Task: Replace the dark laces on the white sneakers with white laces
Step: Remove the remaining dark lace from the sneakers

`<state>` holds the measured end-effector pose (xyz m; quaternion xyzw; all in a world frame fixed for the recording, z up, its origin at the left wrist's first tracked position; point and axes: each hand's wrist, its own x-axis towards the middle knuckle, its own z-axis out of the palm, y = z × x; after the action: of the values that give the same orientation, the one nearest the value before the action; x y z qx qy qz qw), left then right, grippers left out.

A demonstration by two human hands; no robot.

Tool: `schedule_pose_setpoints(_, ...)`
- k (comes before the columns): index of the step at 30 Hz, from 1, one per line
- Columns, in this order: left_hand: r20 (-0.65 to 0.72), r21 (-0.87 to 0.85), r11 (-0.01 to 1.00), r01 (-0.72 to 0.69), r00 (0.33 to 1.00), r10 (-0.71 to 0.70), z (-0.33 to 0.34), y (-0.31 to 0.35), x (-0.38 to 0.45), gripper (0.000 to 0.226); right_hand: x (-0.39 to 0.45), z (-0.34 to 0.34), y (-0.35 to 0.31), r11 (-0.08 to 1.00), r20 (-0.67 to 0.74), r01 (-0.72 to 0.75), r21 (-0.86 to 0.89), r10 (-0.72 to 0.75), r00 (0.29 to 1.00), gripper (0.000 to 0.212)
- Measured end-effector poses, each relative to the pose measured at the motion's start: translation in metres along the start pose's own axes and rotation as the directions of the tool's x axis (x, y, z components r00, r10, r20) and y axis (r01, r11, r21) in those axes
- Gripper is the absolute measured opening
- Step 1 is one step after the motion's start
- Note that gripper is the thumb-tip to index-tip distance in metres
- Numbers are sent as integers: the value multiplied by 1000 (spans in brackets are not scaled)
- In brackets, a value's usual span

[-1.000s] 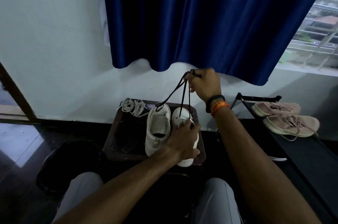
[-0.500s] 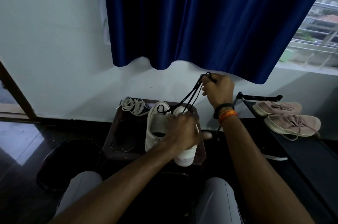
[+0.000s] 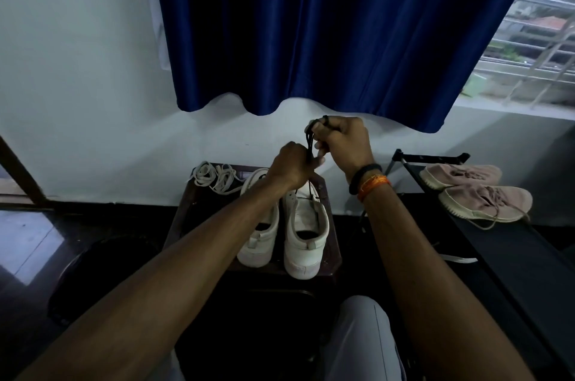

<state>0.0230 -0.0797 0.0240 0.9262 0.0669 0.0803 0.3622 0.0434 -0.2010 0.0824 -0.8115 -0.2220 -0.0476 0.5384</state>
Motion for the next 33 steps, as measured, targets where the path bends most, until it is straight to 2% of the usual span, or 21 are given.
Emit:
schedule_pose_setpoints(4,-65,24,1000,11,998,-10,-13,-1,2,44,10,1,3,995,37,63,-75,-60,998,17)
schedule_pose_setpoints(6,-79,60,997,48,996,-43,-18,-5,2,38,14,3,7,997,78,58,-58,-53,996,15)
schedule_pose_setpoints(8,-91,59,994,93,992,-87,-24,-11,4,32,13,7,12,1000,113,9,-3,-9,994,16)
schedule_pose_setpoints(10,-99,-12,992,124,987,-125,-31,-16,4,29,9,9,25,995,114,-99,-17,100,988,31)
schedule_pose_setpoints(13,-78,-126,976,175,980,-186,-40,-23,6,28,0,13,55,909,63,-268,-319,303,951,36)
schedule_pose_setpoints(15,-60,-117,973,198,977,-206,-41,-27,7,27,-9,18,71,785,84,-281,-552,387,918,38)
schedule_pose_setpoints(17,-60,-65,977,204,976,-207,-40,-31,9,28,-16,23,85,698,92,-253,-669,416,905,43)
schedule_pose_setpoints(21,-116,64,969,239,966,-230,-50,-48,9,31,-22,27,95,719,35,-270,-640,379,925,28)
schedule_pose_setpoints(24,-128,50,958,281,954,-273,-57,-62,8,30,-25,28,95,733,27,-267,-625,362,932,23)
schedule_pose_setpoints(29,-78,-176,968,178,978,-194,-53,-49,12,29,-30,37,96,760,77,-184,-624,293,953,29)
schedule_pose_setpoints(33,-3,-356,926,129,990,-139,-40,-16,15,29,-33,46,98,826,106,-153,-543,248,963,20)
